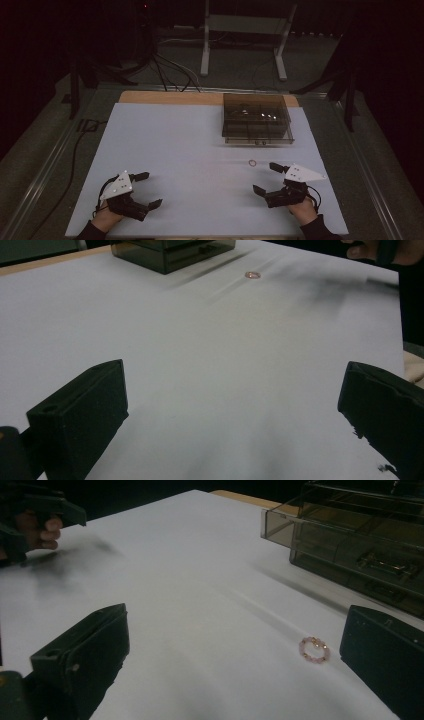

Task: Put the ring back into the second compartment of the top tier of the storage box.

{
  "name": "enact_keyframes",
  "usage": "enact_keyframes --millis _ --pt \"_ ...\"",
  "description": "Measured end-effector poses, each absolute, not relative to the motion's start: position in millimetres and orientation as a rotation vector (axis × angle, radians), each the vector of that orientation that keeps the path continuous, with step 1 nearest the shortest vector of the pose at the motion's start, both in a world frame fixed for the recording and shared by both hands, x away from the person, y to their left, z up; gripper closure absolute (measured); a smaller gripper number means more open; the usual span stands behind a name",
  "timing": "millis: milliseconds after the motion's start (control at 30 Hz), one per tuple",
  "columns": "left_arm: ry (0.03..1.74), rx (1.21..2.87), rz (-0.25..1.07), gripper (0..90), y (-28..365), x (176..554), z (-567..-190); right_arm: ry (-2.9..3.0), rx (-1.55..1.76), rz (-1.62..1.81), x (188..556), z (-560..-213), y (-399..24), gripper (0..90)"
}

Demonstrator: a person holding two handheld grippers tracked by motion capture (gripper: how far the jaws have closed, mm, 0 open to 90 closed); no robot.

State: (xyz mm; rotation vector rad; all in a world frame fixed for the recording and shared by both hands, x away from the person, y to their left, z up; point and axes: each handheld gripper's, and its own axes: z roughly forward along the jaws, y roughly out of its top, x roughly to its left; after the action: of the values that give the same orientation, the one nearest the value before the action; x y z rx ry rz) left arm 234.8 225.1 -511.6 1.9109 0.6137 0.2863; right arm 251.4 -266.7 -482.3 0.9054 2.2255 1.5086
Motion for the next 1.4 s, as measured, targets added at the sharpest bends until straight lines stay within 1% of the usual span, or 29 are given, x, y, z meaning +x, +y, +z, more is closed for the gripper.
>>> enact_keyframes --millis 1400 --pt "0.609 1.911 0.283 0.8 225.9 234.5 -511.5 2.194 1.152 1.301 296.1 -504.1 -269.8 0.0"
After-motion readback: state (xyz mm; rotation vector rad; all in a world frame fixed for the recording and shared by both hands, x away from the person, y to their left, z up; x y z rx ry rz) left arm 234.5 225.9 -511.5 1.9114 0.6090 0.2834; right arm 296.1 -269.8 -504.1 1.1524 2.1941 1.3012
